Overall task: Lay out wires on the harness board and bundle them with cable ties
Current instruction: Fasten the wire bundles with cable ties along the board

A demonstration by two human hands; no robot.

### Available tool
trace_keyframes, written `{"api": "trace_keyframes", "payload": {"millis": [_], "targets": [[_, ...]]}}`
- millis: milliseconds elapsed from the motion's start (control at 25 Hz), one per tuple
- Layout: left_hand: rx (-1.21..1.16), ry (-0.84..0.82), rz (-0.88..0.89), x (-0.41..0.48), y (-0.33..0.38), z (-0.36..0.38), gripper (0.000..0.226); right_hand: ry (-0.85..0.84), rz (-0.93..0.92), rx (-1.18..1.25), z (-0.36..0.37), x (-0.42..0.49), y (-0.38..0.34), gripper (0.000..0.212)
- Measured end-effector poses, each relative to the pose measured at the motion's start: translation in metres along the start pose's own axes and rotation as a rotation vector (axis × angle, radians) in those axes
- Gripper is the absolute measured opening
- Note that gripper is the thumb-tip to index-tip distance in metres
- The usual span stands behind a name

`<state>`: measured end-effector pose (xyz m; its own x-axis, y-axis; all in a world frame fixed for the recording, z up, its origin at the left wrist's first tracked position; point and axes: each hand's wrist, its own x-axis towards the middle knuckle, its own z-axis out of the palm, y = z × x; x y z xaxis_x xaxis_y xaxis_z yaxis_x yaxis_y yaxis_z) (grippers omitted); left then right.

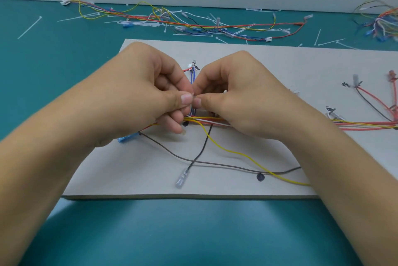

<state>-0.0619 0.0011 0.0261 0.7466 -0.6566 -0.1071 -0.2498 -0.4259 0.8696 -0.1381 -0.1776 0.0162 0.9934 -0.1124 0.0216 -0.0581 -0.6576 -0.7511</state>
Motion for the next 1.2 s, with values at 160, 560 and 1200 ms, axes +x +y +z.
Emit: {"api": "trace_keyframes", "payload": {"millis": [160,560,1200], "targets": [[-0.054,0.001,-0.006,0.0028,-0.0018,0.0022,0.012,0.009,0.035,0.029,0.0014,0.0018,0.0010,0.008],[-0.032,-0.021,-0.009,0.0072,-0.0063,-0.0003,0.012,-0.015,0.013,0.010,0.0002,0.0015,0.0014,0.014],[-0.002,-0.035,-0.001,0.0077,-0.0070,-0.0007,0.016,-0.044,-0.053,-0.085,-0.0017,-0.0008,-0.0017,0.015]]}}
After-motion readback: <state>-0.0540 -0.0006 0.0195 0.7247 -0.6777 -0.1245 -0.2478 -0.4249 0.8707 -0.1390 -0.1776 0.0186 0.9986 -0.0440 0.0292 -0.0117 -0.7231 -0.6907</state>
